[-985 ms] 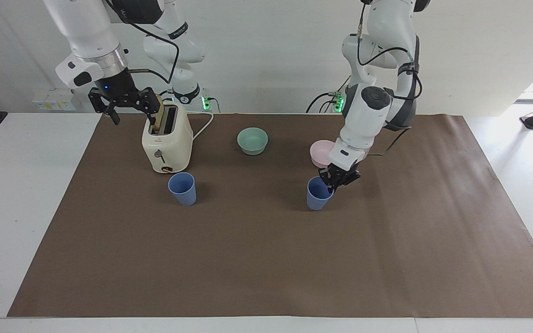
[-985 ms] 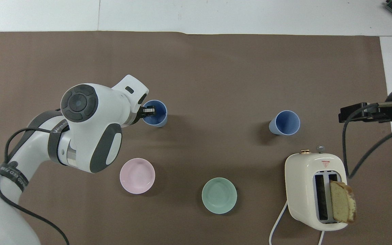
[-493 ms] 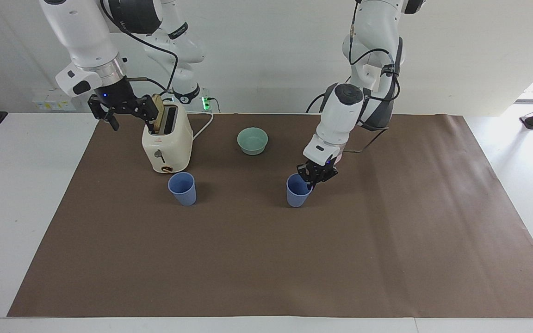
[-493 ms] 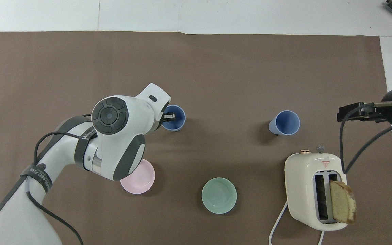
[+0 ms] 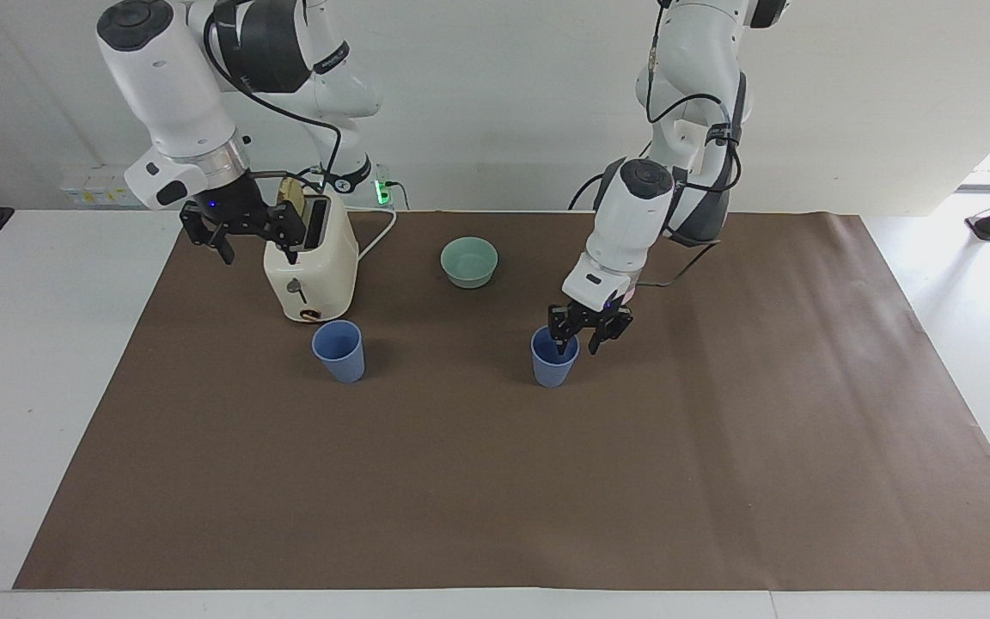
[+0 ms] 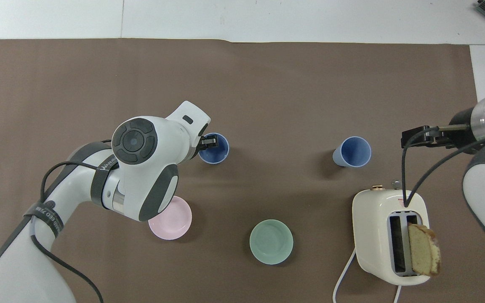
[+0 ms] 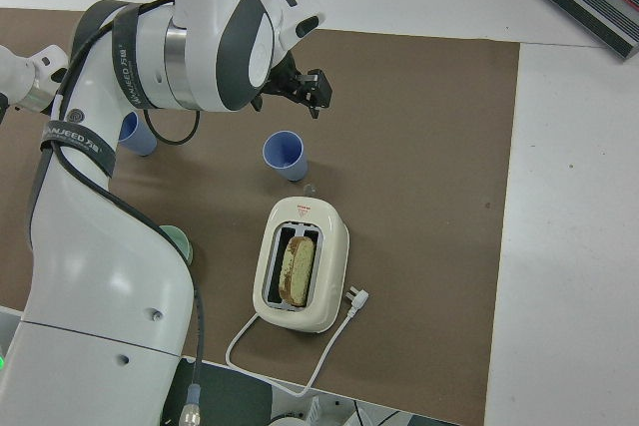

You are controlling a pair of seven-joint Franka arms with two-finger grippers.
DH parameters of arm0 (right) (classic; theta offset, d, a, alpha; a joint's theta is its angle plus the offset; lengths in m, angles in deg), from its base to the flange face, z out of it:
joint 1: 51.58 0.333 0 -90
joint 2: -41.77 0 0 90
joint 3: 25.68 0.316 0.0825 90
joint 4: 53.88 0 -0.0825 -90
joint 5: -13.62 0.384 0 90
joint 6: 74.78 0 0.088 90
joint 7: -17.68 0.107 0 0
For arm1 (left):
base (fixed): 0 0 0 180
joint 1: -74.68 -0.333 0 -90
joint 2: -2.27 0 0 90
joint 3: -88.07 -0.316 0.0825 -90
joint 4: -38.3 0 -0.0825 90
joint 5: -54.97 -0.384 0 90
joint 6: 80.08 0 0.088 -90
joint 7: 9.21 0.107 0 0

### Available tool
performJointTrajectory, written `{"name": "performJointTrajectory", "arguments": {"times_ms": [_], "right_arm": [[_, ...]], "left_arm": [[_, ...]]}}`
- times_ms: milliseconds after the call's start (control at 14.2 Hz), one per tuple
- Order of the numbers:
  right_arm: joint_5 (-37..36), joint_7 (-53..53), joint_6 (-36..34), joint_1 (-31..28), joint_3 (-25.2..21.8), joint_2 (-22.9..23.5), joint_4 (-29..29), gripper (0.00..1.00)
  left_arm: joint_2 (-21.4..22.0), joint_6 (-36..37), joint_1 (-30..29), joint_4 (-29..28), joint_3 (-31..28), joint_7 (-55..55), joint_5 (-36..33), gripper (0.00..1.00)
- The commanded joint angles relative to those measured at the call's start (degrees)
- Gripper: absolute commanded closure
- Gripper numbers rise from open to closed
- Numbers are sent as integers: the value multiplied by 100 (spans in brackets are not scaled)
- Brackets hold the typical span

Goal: Stack blue cups with both arms
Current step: 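Release the cup and withdraw the left gripper while the right gripper reaches the cup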

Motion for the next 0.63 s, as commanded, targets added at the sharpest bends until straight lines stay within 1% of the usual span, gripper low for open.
{"name": "performJointTrajectory", "arguments": {"times_ms": [0, 211, 281, 422, 563], "right_arm": [[102, 90, 374, 23, 14, 125, -346, 0], [102, 81, 1207, 85, 14, 389, -811, 0], [102, 90, 1445, 102, 14, 477, -935, 0], [102, 125, 1727, 102, 14, 679, -998, 0], [93, 116, 1938, 111, 23, 934, -1033, 0]], "left_arm": [[458, 662, -199, 54, -96, 301, -9, 0], [1020, 1426, -814, 80, -96, 1108, -9, 0], [1135, 1699, -1007, 123, -104, 1416, -9, 0], [1206, 2104, -1377, 316, -96, 1848, -271, 0], [1206, 2465, -1588, 588, -96, 1911, -475, 0]]}}
